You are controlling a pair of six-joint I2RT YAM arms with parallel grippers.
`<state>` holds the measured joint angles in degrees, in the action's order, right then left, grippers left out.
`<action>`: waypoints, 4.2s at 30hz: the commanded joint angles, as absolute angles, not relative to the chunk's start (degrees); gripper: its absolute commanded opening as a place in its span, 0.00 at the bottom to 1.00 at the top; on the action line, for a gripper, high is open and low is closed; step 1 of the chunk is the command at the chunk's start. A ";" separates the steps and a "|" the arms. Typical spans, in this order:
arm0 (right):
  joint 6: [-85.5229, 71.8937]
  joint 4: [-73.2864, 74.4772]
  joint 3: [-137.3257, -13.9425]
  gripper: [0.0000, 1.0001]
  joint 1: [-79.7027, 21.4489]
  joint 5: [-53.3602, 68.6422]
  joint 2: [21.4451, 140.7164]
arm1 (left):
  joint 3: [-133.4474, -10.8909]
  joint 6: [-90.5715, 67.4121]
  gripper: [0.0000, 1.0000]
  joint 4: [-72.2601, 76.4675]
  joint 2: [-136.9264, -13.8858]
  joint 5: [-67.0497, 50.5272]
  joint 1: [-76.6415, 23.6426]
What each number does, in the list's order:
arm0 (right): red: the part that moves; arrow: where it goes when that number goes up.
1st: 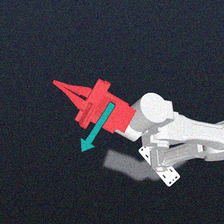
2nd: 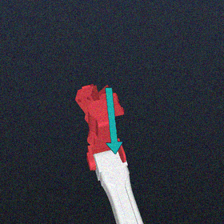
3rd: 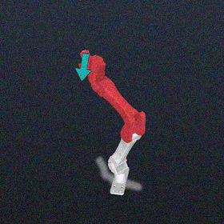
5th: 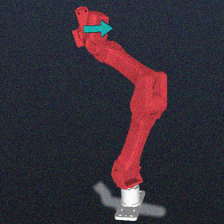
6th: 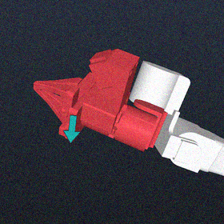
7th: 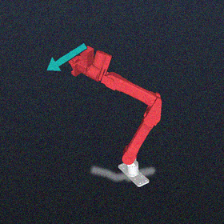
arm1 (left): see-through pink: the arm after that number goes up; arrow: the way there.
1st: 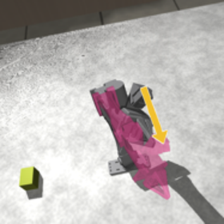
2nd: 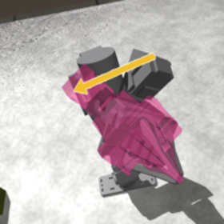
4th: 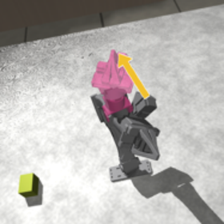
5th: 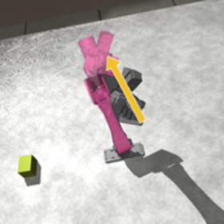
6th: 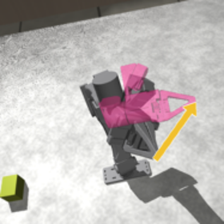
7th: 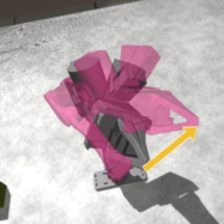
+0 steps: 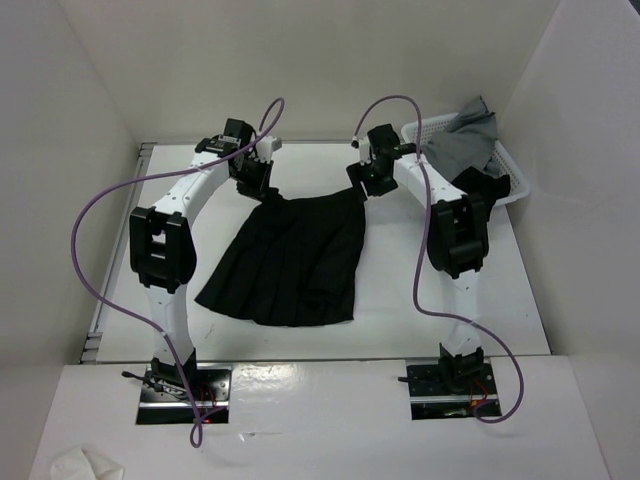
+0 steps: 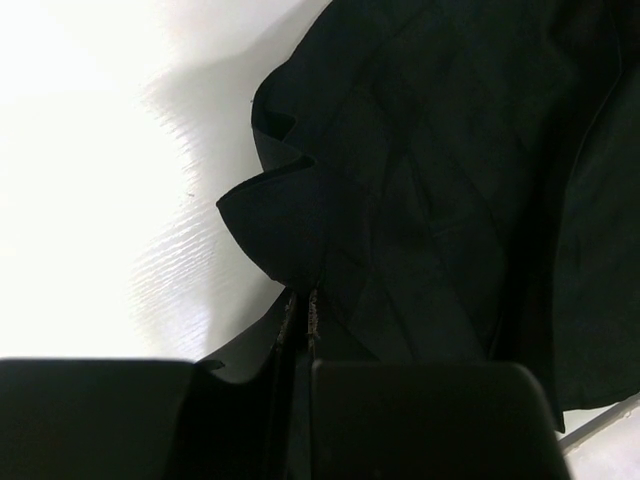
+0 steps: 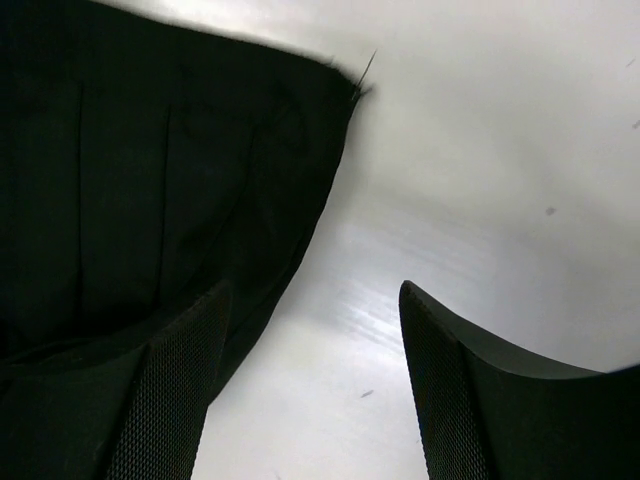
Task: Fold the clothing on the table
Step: Flatten the skirt out
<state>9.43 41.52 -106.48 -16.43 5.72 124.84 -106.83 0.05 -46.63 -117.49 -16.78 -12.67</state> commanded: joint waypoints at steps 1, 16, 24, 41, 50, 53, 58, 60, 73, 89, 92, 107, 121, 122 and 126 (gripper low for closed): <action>9.23 40.43 -111.61 0.73 -15.64 6.86 126.56 | -106.61 1.14 0.00 -46.23 -115.13 -19.24 -12.92; 8.70 41.84 -117.86 0.73 -15.64 9.67 133.77 | -106.08 1.67 0.00 -46.23 -116.71 -20.30 -12.39; 8.70 41.83 -120.14 0.71 -15.64 10.98 137.45 | -105.56 2.20 0.00 -45.71 -116.72 -21.97 -11.87; 8.70 45.62 -130.26 0.61 -15.64 12.74 144.23 | -105.03 2.72 0.00 -45.70 -119.35 -24.17 -9.76; 9.22 44.56 -124.11 0.17 -15.64 12.74 140.98 | -104.50 2.72 0.00 -44.65 -119.88 -25.75 -8.70; 9.23 43.95 -121.83 0.00 -15.64 12.22 138.97 | -103.89 2.72 0.00 -44.65 -119.88 -27.07 -8.18; 9.84 42.80 -117.78 0.00 -15.64 11.69 135.27 | -103.89 2.72 0.00 -44.12 -119.89 -28.30 -7.65; 10.37 42.80 -116.72 0.00 -15.64 11.69 132.91 | -103.89 2.72 0.00 -44.12 -119.88 -29.00 -7.65; 13.27 44.12 -114.26 0.00 -15.64 8.79 116.12 | -107.58 4.48 0.00 -45.88 -110.57 -32.08 -5.45; 14.85 49.04 -114.96 0.00 -15.64 24.33 100.91 | -106.35 6.76 0.00 -42.19 -93.87 -39.72 -4.22; 16.69 51.15 -114.96 0.00 -15.64 30.12 98.27 | -104.95 8.34 0.00 -43.59 -91.59 -42.27 -4.22; 19.34 54.23 -120.05 0.00 -14.33 36.90 91.14 | -110.03 10.81 0.00 -47.81 -81.47 -47.27 0.35; 14.85 50.01 -122.08 0.00 -12.30 32.69 91.14 | -111.53 10.20 0.00 -47.29 -82.00 -54.75 5.19; 14.85 50.01 -122.08 0.00 -12.30 32.70 91.14 | -111.53 10.20 0.00 -47.29 -81.48 -54.76 5.19; 16.78 52.03 -120.94 0.00 -12.30 35.24 89.13 | -109.78 10.20 0.00 -47.29 -79.90 -55.98 5.19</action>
